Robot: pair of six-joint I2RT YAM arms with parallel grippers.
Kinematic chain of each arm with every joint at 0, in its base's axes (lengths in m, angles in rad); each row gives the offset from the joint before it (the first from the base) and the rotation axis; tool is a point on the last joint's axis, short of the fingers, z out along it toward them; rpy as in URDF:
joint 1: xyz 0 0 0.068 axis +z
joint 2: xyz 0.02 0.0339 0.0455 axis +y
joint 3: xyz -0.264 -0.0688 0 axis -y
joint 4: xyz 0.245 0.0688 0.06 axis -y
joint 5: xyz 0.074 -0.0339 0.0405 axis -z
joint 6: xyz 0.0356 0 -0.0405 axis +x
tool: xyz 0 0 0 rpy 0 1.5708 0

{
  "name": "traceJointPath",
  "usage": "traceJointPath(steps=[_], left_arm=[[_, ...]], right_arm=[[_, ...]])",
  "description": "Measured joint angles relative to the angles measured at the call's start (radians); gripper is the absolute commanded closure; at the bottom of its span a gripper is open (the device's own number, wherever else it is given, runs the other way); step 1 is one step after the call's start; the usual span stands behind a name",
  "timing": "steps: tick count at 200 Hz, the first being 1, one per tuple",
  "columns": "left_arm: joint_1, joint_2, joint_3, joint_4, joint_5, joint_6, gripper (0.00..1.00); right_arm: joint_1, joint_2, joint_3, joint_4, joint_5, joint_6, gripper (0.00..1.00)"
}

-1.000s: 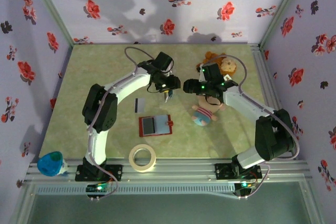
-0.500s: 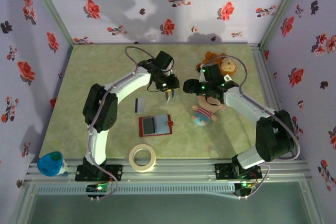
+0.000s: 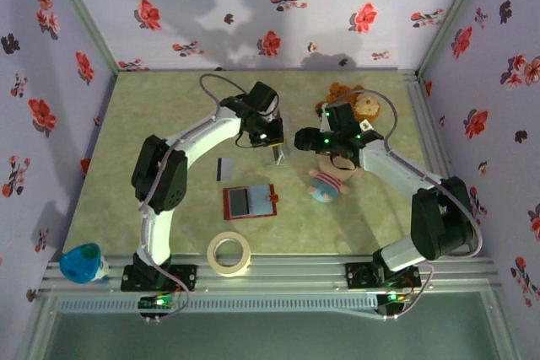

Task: Put the credit cards into the card holder

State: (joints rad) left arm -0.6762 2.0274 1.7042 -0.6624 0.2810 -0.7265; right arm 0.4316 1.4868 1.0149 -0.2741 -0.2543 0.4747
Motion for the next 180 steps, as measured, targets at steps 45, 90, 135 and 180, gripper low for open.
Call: traceJointPath(steps=[45, 90, 135, 180], left_arm=[[0.0, -0.014, -0.004, -0.004, -0.004, 0.003, 0.96], [-0.001, -0.022, -0.004, -0.008, -0.008, 0.005, 1.0], [-0.001, -0.024, -0.004, -0.007, -0.006, 0.006, 1.0], [0.0, -0.024, -0.006, -0.006, 0.002, 0.006, 1.0]], right_arm=[[0.0, 0.0, 0.0, 0.0, -0.004, 0.0, 0.31], [0.0, 0.0, 0.0, 0.0, -0.023, -0.001, 0.31], [0.0, 0.029, -0.003, 0.039, -0.106, 0.007, 0.29], [0.0, 0.043, -0.115, 0.188, -0.174, 0.02, 0.24]])
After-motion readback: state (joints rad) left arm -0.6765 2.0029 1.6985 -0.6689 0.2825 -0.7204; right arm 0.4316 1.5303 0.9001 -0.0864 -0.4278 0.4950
